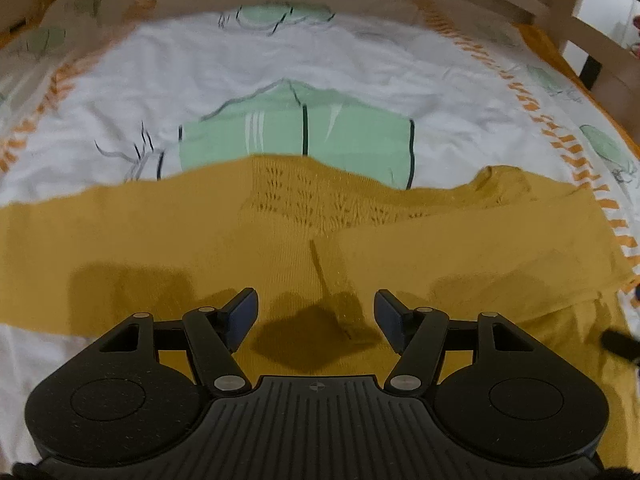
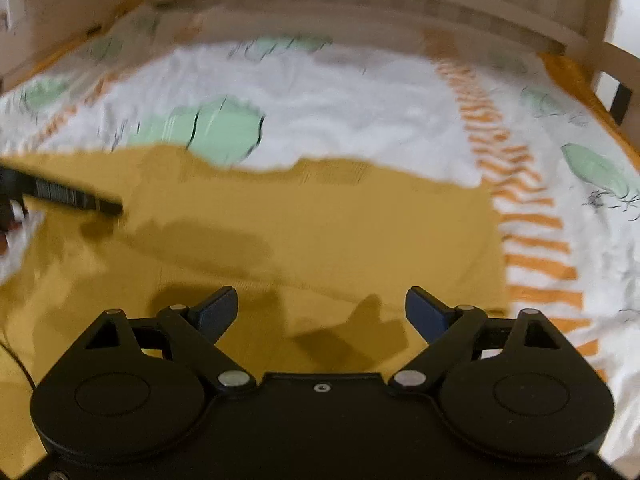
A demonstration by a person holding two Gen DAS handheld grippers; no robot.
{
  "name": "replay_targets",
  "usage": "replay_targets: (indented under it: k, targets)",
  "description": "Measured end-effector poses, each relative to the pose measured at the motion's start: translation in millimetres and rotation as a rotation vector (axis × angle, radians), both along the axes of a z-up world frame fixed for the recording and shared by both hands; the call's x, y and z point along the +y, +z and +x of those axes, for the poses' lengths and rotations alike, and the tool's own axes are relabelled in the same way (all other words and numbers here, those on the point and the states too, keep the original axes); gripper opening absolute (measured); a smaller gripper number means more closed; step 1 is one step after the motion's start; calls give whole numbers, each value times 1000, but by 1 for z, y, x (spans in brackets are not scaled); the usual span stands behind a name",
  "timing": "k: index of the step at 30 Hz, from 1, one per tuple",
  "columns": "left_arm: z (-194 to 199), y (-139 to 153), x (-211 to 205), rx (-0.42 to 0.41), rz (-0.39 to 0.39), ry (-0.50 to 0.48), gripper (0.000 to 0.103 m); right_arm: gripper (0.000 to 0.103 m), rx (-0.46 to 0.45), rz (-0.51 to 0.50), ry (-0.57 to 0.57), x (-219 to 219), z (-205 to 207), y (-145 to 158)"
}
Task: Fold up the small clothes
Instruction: 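Move the left tool to the other sleeve cuff and close on it, then fold the held sleeve across the sweater body, open left tool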
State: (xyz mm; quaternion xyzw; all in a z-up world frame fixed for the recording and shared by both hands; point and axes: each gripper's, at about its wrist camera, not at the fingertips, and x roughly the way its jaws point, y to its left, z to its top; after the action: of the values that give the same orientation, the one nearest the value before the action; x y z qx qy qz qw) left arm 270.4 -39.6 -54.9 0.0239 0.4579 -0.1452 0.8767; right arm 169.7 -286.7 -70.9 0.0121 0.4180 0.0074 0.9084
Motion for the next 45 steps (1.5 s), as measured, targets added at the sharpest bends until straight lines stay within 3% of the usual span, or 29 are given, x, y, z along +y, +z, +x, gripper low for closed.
replay_targets:
  k: [5, 9, 19, 21, 23, 26, 38, 45]
  targets:
    - [6, -13, 3, 85, -58, 5, 63, 92, 10, 43, -87, -28, 7, 11]
    - [5, -16, 2, 86, -54, -2, 63, 92, 40, 93, -160, -51, 11, 16]
    - [27, -20, -25, 120, -50, 35, 62, 94, -49, 165, -241, -94, 11, 37]
    - [28, -21, -30, 113, -43, 42, 51, 94, -61, 202, -250, -103, 9, 41]
    - [26, -19, -33, 103, -31, 51, 27, 96, -67, 230, -269, -112, 8, 44]
    - [24, -13, -36, 99, -33, 61, 7, 97, -66, 249, -311, -124, 8, 43]
    - [2, 67, -30, -72, -22, 50, 6, 97, 6, 308, -436, -152, 6, 30]
    - [9, 81, -9, -99, 40, 90, 6, 97, 9, 311, -421, -149, 5, 30]
